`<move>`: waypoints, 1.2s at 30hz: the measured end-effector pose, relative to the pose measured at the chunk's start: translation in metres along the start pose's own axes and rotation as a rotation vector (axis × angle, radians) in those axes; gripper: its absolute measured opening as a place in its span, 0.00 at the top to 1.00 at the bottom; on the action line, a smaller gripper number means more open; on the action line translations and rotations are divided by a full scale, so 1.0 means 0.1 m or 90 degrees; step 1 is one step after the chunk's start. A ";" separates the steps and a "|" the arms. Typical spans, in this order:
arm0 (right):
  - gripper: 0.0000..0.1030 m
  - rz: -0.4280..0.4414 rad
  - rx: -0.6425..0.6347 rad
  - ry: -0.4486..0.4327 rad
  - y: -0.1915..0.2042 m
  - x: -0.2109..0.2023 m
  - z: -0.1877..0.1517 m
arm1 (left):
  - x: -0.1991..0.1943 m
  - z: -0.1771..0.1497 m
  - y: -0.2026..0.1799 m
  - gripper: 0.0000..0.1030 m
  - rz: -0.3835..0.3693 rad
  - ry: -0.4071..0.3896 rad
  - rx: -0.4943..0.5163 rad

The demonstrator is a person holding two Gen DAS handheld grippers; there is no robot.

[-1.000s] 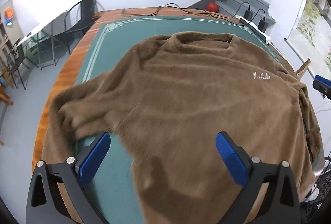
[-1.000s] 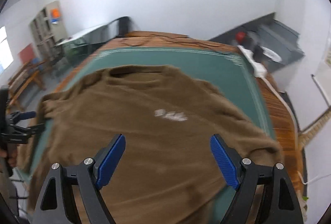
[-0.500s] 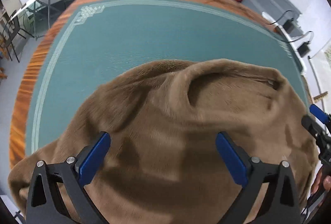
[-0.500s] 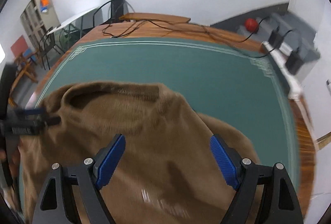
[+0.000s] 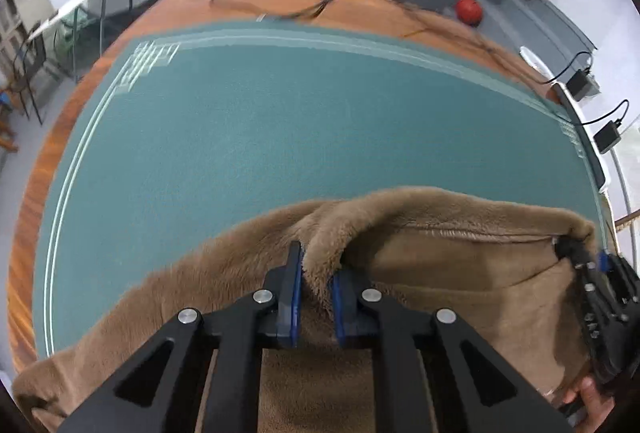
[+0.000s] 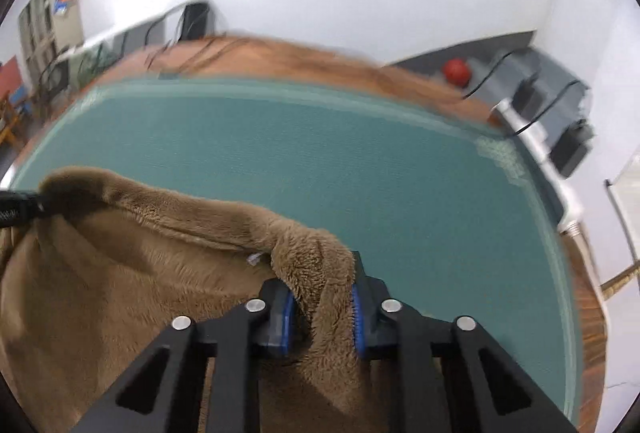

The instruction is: Fold clothes

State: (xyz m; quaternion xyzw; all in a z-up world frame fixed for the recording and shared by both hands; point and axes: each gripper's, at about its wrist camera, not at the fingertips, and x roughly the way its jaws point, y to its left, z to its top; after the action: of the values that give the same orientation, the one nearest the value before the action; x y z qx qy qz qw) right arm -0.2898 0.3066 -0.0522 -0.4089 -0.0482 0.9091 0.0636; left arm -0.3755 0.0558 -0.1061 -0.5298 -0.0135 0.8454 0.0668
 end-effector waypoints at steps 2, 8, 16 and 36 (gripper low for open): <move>0.78 -0.020 0.018 -0.036 -0.09 -0.13 0.10 | -0.08 0.08 -0.11 0.86 -0.010 -0.027 0.014; 0.78 -0.021 0.081 0.007 -0.27 0.14 0.14 | -0.04 0.12 -0.14 0.77 -0.006 -0.039 0.037; 0.39 0.006 0.069 0.047 -0.29 0.32 -0.03 | 0.05 0.08 -0.06 0.60 -0.001 -0.031 0.075; 0.21 0.124 -0.052 0.108 -0.15 -0.71 -1.36 | -0.63 -1.71 0.98 0.19 0.065 0.007 0.076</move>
State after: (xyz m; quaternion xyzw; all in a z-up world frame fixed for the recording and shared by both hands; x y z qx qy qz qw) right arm -0.1402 0.3156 -0.0877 -0.4895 -0.0397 0.8702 -0.0379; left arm -0.2049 -0.0572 -0.1333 -0.5292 0.0643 0.8443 0.0547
